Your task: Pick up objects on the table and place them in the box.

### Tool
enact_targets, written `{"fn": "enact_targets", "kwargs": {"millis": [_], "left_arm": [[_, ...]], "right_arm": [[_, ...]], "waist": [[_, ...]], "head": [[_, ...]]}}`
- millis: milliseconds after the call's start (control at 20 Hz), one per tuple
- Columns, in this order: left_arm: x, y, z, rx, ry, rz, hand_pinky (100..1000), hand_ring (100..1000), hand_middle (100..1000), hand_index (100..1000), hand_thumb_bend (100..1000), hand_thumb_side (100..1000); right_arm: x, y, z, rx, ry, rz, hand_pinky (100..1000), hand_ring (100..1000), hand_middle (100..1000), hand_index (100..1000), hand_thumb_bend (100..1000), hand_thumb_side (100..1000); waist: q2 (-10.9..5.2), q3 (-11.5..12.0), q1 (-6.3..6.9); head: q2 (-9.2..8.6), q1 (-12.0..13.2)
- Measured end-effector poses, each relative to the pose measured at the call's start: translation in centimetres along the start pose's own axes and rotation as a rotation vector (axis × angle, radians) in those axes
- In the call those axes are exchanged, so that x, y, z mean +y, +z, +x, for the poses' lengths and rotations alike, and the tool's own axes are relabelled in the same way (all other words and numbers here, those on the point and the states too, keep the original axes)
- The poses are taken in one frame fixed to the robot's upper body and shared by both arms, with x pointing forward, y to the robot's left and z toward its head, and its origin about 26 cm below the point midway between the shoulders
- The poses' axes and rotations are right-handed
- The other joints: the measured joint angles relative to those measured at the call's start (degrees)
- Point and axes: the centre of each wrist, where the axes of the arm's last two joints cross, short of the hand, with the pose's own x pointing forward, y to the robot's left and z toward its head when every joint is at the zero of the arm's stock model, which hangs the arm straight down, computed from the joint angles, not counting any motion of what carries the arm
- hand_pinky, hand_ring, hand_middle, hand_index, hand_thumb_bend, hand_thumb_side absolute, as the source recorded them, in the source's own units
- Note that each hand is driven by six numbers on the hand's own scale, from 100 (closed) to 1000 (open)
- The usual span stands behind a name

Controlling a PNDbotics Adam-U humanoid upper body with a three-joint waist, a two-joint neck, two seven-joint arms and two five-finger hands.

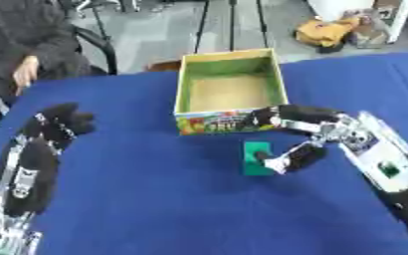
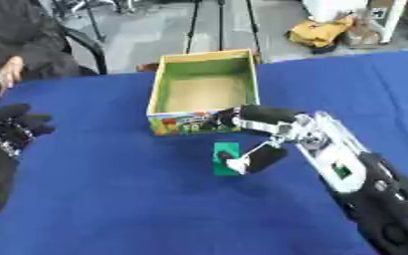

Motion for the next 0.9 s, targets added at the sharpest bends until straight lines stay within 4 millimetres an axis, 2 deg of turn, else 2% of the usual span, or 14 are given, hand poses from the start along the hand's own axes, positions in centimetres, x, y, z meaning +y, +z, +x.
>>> {"fn": "enact_targets", "kwargs": {"millis": [200,900], "left_arm": [[0.0,0.0,0.0,0.0,0.002,0.001,764,773,569,784,716,717],[-0.1,0.0,0.0,0.002,0.0,-0.001,764,773,568,783,717,716]], "right_arm": [[0.2,0.0,-0.2,0.03,0.029,0.02,1000,954,897,971,100,373],[2.3,-0.3,-2.2,0.137,0.052,0.067,1000,949,897,975,100,417]], "waist": [[0.02,0.02,-0.01],[0.12,0.29,-0.02]], "head": [[0.0,-0.13],[0.03,-0.91]]}}
